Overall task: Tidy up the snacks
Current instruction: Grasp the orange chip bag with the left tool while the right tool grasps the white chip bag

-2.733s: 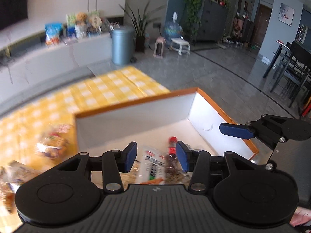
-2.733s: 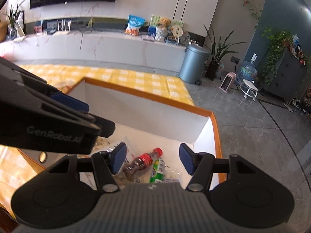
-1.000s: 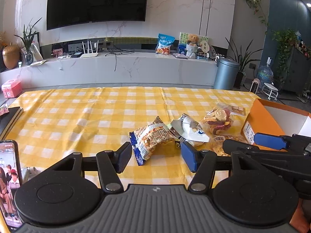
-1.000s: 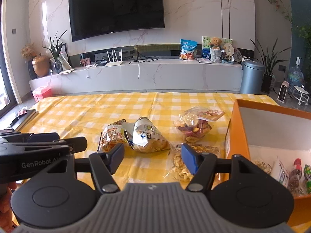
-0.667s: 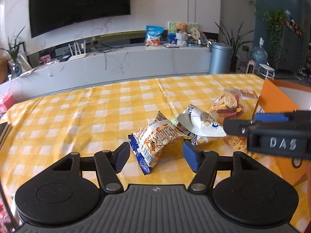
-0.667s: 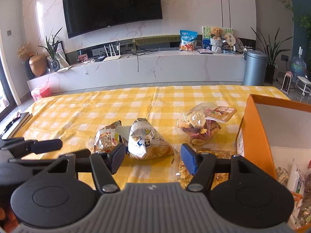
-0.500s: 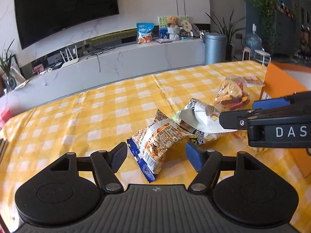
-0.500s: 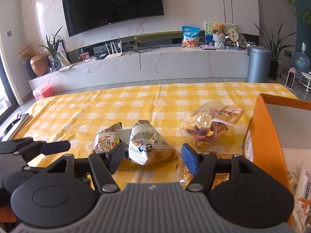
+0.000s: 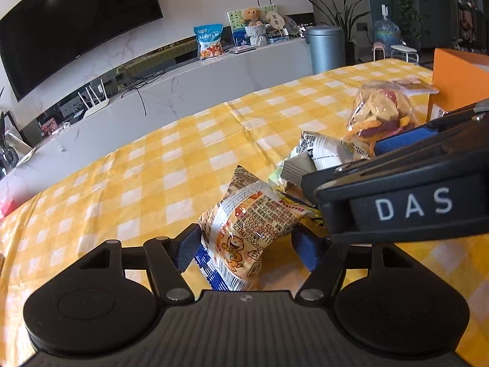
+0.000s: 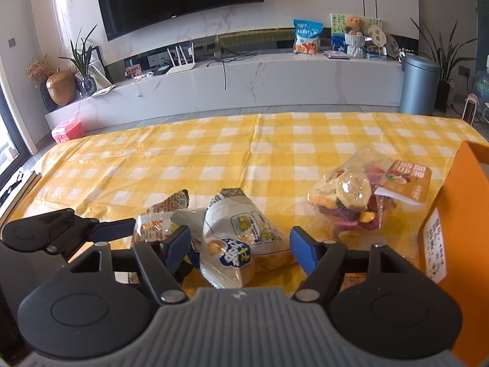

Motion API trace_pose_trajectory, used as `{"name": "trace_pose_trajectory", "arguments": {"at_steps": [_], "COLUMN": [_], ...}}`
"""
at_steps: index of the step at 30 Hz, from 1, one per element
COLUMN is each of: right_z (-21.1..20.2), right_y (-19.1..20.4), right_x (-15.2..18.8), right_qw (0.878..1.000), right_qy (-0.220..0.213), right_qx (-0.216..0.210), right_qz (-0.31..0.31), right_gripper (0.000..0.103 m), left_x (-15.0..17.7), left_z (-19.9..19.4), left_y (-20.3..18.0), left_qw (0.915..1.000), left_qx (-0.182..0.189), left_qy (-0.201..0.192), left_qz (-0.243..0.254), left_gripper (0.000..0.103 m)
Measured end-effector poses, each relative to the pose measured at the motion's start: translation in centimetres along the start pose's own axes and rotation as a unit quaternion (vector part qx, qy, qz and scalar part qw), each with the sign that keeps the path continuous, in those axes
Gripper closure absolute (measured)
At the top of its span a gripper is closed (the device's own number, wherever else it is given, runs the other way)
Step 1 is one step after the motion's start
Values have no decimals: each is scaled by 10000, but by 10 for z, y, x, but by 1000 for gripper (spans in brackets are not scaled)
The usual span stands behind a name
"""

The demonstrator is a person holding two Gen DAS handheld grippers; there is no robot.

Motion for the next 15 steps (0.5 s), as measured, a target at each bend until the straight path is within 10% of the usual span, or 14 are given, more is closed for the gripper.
{"name": "trace_pose_trajectory", "arguments": {"at_steps": [15], "right_z": [5], "right_y": [7], "right_x": [4], "right_qw": [9996], "right_qy": [29], "right_qx": [95], "right_qz": [-283], "right_gripper": [59], "left_x": [7], "left_z": [-10], "left_y": [2], "left_qw": [9996], "left_qx": [-252], "left_qy": [-19], "left_qz": [-113], "left_gripper": [52]}}
Point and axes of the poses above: each gripper's, at about its wrist camera, not at the fingertips, and z roughly the way its jaws point, y to its left, x to its underside, the point moved 1 cm from there along z, roughly the way its jaws point, and after that the axes turned 9 degrees about y, right-handed, at the moved point
